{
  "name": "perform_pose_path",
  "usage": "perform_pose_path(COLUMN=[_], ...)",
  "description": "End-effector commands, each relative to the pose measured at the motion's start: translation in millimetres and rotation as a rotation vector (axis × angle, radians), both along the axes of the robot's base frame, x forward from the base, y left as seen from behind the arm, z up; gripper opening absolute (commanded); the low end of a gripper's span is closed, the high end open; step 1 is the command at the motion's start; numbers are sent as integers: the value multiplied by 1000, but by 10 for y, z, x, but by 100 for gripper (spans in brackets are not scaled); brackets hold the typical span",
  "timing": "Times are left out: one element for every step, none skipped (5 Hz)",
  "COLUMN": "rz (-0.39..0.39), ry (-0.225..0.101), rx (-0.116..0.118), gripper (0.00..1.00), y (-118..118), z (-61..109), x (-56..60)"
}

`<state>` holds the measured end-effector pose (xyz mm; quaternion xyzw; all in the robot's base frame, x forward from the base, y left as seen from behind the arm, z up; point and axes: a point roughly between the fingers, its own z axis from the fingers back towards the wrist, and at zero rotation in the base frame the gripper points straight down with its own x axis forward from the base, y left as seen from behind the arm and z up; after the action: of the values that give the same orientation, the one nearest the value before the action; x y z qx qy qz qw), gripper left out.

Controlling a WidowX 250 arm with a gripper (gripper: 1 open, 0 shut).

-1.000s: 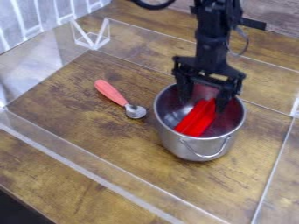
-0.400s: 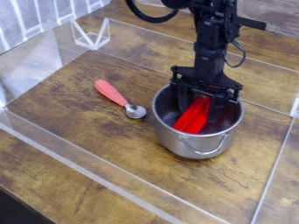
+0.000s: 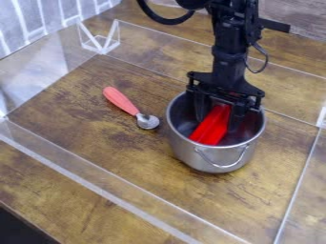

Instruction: Remove the red object from the silver pot and put it on the table

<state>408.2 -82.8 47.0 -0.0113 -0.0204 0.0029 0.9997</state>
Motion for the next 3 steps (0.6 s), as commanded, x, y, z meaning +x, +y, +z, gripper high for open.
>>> perform_pose_path(rz=[12,14,16], ry=[-40,-38,-36], rx=[-13,-15,-17], gripper=[0,0,0], y=[24,20,16], z=[132,121,111], x=[74,74,73])
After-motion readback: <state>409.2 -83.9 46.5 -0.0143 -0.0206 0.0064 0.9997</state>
